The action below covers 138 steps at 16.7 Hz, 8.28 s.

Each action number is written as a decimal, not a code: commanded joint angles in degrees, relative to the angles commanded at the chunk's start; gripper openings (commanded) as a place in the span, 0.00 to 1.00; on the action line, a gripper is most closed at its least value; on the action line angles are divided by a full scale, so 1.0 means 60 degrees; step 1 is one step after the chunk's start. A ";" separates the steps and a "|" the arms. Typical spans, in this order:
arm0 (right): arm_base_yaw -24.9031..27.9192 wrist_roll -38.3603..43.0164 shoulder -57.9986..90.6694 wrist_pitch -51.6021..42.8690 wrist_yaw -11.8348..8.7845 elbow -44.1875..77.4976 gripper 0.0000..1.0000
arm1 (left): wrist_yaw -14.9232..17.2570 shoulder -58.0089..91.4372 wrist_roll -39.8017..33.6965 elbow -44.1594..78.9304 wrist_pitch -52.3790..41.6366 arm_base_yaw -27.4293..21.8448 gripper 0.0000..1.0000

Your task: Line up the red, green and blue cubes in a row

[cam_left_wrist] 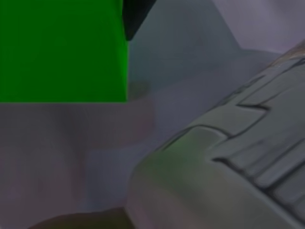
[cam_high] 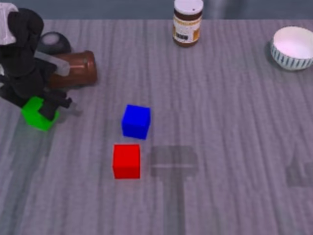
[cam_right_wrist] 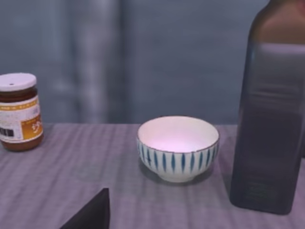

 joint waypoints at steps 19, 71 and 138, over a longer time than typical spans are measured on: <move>0.0000 0.0000 0.0000 0.0000 0.0000 0.0000 1.00 | -0.0004 -0.0545 0.0000 0.1102 -0.1455 0.0137 0.00; 0.0000 0.0000 0.0000 0.0000 0.0000 0.0000 1.00 | -0.0126 0.0039 -1.1232 0.1216 -0.1032 -0.6854 0.30; 0.0000 0.0000 0.0000 0.0000 0.0000 0.0000 1.00 | 0.0016 0.1446 -0.6486 0.2143 -0.0697 -0.4228 0.85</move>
